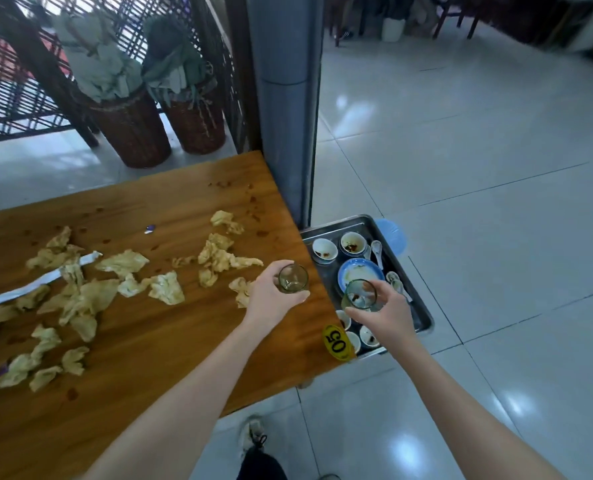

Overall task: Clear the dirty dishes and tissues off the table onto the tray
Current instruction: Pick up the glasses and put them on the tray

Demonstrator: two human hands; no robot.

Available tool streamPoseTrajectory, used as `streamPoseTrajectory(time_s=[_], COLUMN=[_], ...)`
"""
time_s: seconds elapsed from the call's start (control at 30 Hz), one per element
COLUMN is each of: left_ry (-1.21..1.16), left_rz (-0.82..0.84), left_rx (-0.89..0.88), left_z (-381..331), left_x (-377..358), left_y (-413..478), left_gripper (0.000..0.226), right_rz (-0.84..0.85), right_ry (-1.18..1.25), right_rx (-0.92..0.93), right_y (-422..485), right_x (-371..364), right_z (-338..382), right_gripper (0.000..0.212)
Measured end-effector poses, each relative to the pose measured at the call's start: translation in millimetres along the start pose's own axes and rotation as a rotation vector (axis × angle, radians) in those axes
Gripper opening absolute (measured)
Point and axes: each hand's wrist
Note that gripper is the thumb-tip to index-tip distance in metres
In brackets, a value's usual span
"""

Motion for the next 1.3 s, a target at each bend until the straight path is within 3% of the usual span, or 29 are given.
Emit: streamPoseTrajectory(time_s=[0.5,0.63,0.9,1.07,1.3], left_ry=[-0.024,-0.03,-0.022,-0.019,-0.062], left_rz=[0.124,0.156,0.197,0.165,-0.027], left_rx=[-0.036,-0.012,0.057,0.153,0.348], left_z=[-73.0,-91.7,-103.6,-97.1,-74.3], left_x=[-114.9,-146.7,-196.5,-230.7,-300.0], left_y=[40.2,67.1,99.6,94.7,65.2], left_gripper=[0.06,0.068,0.054,0.057,0.055], right_rz=[-0.061,-0.094,-0.112,-0.03,0.203], right_ry=[0.009,-0.022,-0.011,-0.053,-0.162], right_rx=[-0.116,-0.118,-0.193,-0.169,-0.146], right_y=[47.2,73.0,120.2,142.5,166.7], right_x=[96.6,127.6,159.6,175.4,195.3], right_z=[-49.7,-57.2,-84.0,-109.3,-171.9], right_gripper=[0.058,0.049,0.053,0.052,0.053])
Point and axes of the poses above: each hand's wrist, its own y-axis towards the middle knuckle, its own x-axis out of the back of the hand, z = x × y, and after that the axes turned 8 degrees about y, right-handed
